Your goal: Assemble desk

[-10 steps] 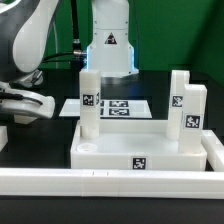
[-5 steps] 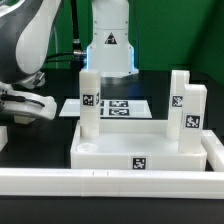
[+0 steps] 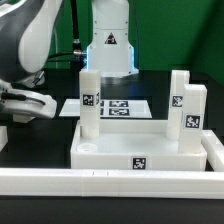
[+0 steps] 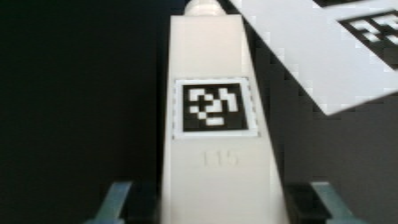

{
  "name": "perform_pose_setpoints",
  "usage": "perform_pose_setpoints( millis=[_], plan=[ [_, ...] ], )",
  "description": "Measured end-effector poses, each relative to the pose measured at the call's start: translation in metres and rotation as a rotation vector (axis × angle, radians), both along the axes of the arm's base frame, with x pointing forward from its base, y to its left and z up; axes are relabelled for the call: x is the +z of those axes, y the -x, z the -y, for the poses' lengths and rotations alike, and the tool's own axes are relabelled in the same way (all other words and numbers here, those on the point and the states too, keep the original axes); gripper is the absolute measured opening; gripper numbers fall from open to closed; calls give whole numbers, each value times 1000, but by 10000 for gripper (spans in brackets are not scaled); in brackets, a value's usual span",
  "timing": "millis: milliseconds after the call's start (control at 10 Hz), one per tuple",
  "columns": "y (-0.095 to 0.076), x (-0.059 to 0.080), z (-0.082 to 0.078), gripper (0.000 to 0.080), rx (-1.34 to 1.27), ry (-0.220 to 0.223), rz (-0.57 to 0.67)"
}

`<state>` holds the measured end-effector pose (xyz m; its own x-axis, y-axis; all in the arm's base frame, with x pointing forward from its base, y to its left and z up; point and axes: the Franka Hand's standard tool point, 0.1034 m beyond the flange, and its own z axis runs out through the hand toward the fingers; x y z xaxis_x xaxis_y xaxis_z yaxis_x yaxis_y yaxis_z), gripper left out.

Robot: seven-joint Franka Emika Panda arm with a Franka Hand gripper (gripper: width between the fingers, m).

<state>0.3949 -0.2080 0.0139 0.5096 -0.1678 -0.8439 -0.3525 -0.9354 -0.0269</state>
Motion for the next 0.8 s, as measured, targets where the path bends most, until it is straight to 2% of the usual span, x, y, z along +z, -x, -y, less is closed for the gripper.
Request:
perform_pose_setpoints(
  millis=[200,400,500,600,800],
  plan=[
    [-7,14,-1,288,-5,-7,8],
    [-22,45,-3,288,7,-27,16],
    [-30,56,-3,288,18,-23,34],
    [-35,63,-4,289,30,-18,47],
    [-37,61,-1,289,31,-10,65]
  ],
)
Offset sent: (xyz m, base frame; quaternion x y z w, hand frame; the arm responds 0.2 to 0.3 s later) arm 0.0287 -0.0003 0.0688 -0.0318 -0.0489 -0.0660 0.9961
